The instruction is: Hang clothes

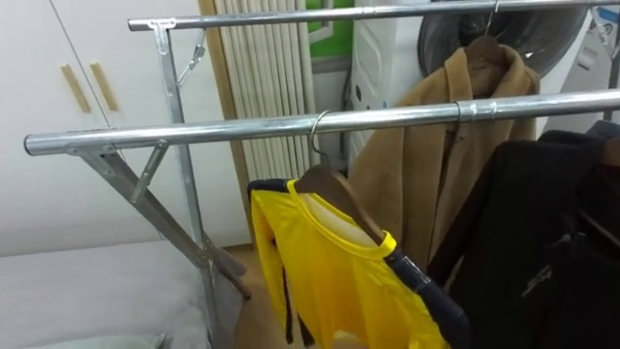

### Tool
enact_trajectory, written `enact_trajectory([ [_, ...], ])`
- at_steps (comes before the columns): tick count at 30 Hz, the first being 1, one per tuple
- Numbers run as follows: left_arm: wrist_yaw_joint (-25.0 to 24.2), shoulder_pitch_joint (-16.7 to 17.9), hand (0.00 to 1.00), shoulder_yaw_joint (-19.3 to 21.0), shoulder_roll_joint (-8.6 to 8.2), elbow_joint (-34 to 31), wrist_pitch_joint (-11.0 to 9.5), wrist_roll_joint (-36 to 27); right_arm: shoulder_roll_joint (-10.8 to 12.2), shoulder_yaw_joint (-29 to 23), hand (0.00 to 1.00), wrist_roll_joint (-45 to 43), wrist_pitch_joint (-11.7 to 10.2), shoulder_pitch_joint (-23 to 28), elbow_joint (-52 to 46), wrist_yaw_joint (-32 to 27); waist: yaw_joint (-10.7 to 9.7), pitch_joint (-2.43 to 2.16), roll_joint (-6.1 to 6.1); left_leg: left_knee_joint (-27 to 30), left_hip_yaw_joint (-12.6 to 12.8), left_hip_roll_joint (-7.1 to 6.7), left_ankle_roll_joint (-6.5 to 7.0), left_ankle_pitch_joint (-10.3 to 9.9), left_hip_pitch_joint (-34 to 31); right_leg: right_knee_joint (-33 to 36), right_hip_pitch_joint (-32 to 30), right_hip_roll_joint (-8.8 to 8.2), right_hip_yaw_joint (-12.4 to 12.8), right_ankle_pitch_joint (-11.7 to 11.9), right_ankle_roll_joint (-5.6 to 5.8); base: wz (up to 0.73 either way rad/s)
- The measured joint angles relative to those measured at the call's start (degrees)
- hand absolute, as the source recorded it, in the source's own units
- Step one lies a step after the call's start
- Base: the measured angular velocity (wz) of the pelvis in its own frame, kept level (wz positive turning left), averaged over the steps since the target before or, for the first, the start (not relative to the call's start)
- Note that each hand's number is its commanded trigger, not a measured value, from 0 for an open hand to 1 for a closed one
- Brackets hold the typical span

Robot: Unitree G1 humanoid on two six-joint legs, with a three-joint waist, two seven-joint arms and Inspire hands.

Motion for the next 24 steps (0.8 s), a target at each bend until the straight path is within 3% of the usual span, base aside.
enact_trajectory([
  [6, -0.02, -1.61, 0.00, -0.03, -0.24, -0.09, -0.21, -0.33, -0.96, 2.83, 0.00, -3.86, 0.39, -3.10, -1.21, 0.02, 1.09, -0.57, 0.42, 4.08, -1.83, -0.04, -0.64, -0.43, -5.12, 2.14, -3.15, -0.92, -2.71, -0.03, -1.23, 0.15],
  [7, -0.04, -2.24, 0.00, -0.10, -0.43, -0.13, -0.70, -1.25, -1.19, 3.91, 0.00, -5.38, 0.36, -4.44, -1.14, 0.00, 1.23, -0.28, 0.24, 5.09, -2.60, 0.02, -0.69, -0.44, -6.40, 2.16, -3.46, -1.35, -3.95, 0.06, -1.37, 0.58],
  [9, -0.07, -2.76, 0.00, -0.22, -0.72, -0.42, -1.72, -1.22, -1.93, 6.12, 0.00, -8.63, 0.32, -6.42, -1.13, 0.04, 1.40, -0.29, 0.68, 6.62, -2.54, 0.06, -0.88, -0.51, -8.60, 2.35, -4.48, -1.94, -6.41, -0.12, -1.53, 0.74],
  [11, -1.06, -3.02, 0.00, -0.60, -0.90, -1.90, -2.10, -0.57, -2.66, 7.52, 0.00, -12.04, 0.02, -8.14, -1.04, 0.33, 1.42, -0.15, 1.14, 6.96, -1.93, 0.19, -1.72, -0.02, -11.39, 2.58, -6.51, -3.31, -12.18, -0.51, -1.87, 1.18],
  [12, -1.31, -3.19, 0.00, -0.94, -0.77, -2.22, -2.10, -0.68, -3.06, 7.91, 0.00, -13.10, 0.07, -8.60, -0.88, 0.50, 1.55, -0.10, 1.23, 6.87, -1.13, 0.21, -2.15, 0.27, -12.14, 2.82, -7.17, -3.72, -13.66, -0.66, -2.02, 1.43],
  [14, -2.33, -4.78, 0.00, -1.05, -0.20, -2.21, -2.13, -0.53, -3.77, 8.56, 0.00, -16.71, 0.27, -9.86, -0.69, 0.96, 2.52, 0.33, 1.37, 8.36, 4.80, 1.56, -2.70, 0.62, -15.31, 2.80, -9.02, -5.52, -21.02, -1.39, -2.62, 1.53],
  [15, -2.34, -5.15, 0.00, -1.09, 0.10, -2.13, -2.15, -0.53, -3.90, 8.93, 0.00, -17.05, 0.33, -9.77, -0.66, 0.98, 2.88, 0.65, 0.83, 9.90, 6.69, 2.26, -2.72, 0.55, -15.73, 2.91, -9.07, -5.92, -22.87, -1.95, -2.44, 1.78],
  [17, -2.82, -5.94, 0.00, -1.40, 0.91, -2.02, -1.99, -0.62, -4.38, 9.46, 0.00, -18.60, 1.04, -9.83, -0.56, 1.10, 3.21, 0.81, 0.08, 16.97, 14.56, 5.38, -1.64, -0.88, -16.18, 3.49, -9.15, -8.19, -31.18, -3.71, -1.87, 1.96],
  [18, -2.83, -5.91, 0.00, -1.72, 1.10, -2.11, -1.94, -0.61, -4.56, 9.33, 0.00, -18.98, 1.50, -9.97, -0.57, 1.10, 3.32, 0.80, 0.00, 18.76, 16.33, 6.20, -1.12, -1.28, -15.94, 3.76, -9.24, -8.85, -33.18, -3.94, -1.82, 1.91],
  [20, -3.06, -6.16, 0.00, -2.55, 0.89, -2.51, -1.64, -1.03, -5.04, 7.68, 0.00, -21.39, 2.46, -9.89, -0.68, 1.10, 3.31, 0.70, -0.15, 24.57, 20.86, 8.38, 0.34, -2.17, -13.95, 4.59, -9.65, -10.96, -40.44, -5.01, -0.31, 1.87],
  [21, -3.32, -6.04, 0.00, -2.82, 0.96, -2.42, -1.51, -1.05, -5.06, 7.52, 0.00, -21.86, 2.75, -9.85, -0.68, 1.09, 3.29, 0.66, -0.23, 24.71, 21.66, 8.28, 0.48, -2.26, -13.04, 4.64, -9.75, -11.48, -42.35, -5.15, 0.30, 1.80],
  [22, -3.48, -6.01, 0.00, -3.36, 1.04, -2.30, -1.28, -1.08, -5.09, 7.25, 0.00, -22.31, 3.03, -9.77, -0.67, 1.07, 3.26, 0.39, -0.27, 23.64, 23.87, 7.62, 0.64, -2.35, -10.78, 4.70, -10.21, -12.10, -45.35, -5.06, 2.83, 1.46],
  [23, -3.59, -5.49, 0.00, -3.47, 0.67, -2.14, -1.00, -1.27, -5.40, 7.31, 0.00, -22.40, 3.63, -9.84, -0.69, 0.91, 3.82, -0.02, 0.29, 20.12, 26.39, 6.82, 1.43, -2.97, -8.03, 5.39, -11.19, -11.88, -47.01, -4.73, 7.02, 1.32],
  [24, -3.64, -5.22, 0.00, -3.48, 0.57, -2.09, -0.75, -1.33, -5.64, 7.23, 0.00, -22.30, 3.83, -9.97, -0.77, 0.92, 3.92, -0.34, 0.80, 17.92, 27.53, 6.40, 1.29, -3.74, -6.71, 6.39, -12.09, -11.68, -46.99, -4.19, 8.19, 1.12],
])
